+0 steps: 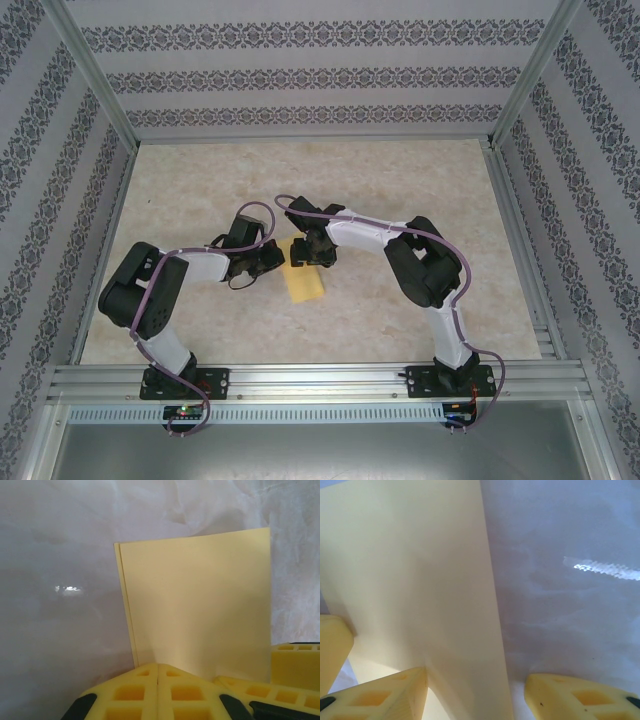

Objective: Fold a paper plane with a square sheet of paper (pick it up from the middle)
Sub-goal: Hold the square sheet of paper at the center of the table, then fold the square sheet of paper in half at the center of the table.

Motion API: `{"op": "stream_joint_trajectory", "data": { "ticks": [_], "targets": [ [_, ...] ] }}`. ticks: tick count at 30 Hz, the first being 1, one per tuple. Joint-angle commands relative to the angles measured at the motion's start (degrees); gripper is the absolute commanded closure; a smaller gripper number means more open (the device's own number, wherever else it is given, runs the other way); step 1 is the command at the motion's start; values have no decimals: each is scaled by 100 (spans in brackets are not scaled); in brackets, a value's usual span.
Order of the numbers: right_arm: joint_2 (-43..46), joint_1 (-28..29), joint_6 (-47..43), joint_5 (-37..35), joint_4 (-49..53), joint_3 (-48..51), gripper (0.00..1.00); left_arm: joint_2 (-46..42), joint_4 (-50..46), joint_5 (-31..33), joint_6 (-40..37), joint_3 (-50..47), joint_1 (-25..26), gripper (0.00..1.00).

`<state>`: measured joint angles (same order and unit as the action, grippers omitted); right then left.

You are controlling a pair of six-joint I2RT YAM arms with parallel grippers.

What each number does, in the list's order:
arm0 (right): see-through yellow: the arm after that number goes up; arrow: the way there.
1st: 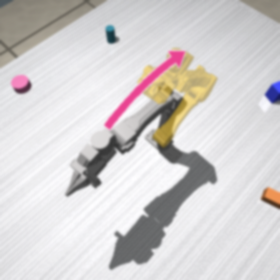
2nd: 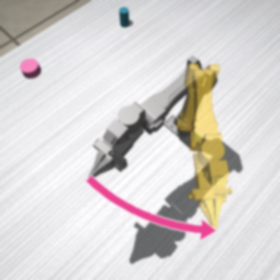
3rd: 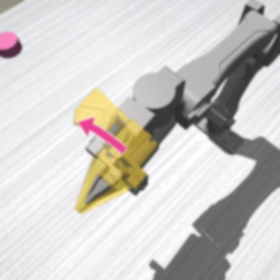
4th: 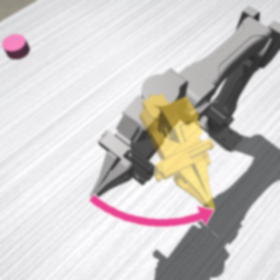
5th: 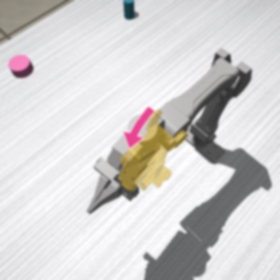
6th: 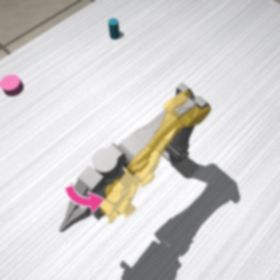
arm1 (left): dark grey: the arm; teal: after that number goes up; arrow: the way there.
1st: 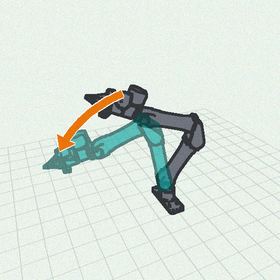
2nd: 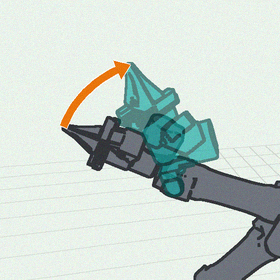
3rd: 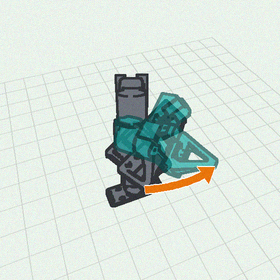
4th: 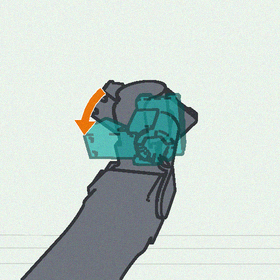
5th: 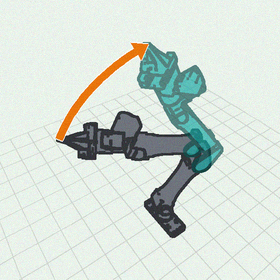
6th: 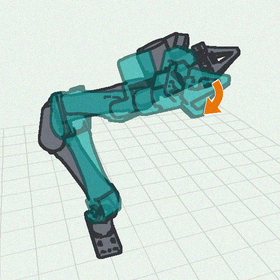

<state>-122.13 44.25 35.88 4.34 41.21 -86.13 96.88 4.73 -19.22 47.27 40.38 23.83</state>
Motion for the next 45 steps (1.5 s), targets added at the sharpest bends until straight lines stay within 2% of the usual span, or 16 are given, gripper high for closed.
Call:
{"op": "stream_joint_trajectory", "data": {
  "ticks": [1,9,13,17,20,22,24,26,29,35,45],
  "targets": [
    [-868,-52,-152,-1,-437,518,41,85,-399,247,26,97,95,97],
    [191,-234,-72,381,-654,540,39,162,-1007,439,-190,100,95,97],
    [784,-424,-145,350,-728,623,32,258,-1034,424,-218,91,98,97],
    [1202,-612,-296,499,-899,744,32,330,-1055,424,-225,121,102,98],
    [1318,-645,-435,814,-1144,803,39,371,-1109,433,-236,162,97,98],
    [1275,-645,-502,1294,-1363,797,50,389,-1141,448,-230,172,110,98],
    [1141,-619,-511,1808,-1531,744,66,402,-1181,463,-215,186,107,99],
    [1007,-572,-493,2059,-1658,704,78,410,-1222,494,-215,200,112,99],
    [797,-541,-490,2270,-1712,612,86,402,-1282,524,-214,220,114,100],
    [413,-522,-593,2524,-1590,448,91,441,-1463,560,-208,287,125,100],
    [163,-600,-839,2137,-1265,627,91,577,-1774,710,-154,340,126,100]
  ]
}}
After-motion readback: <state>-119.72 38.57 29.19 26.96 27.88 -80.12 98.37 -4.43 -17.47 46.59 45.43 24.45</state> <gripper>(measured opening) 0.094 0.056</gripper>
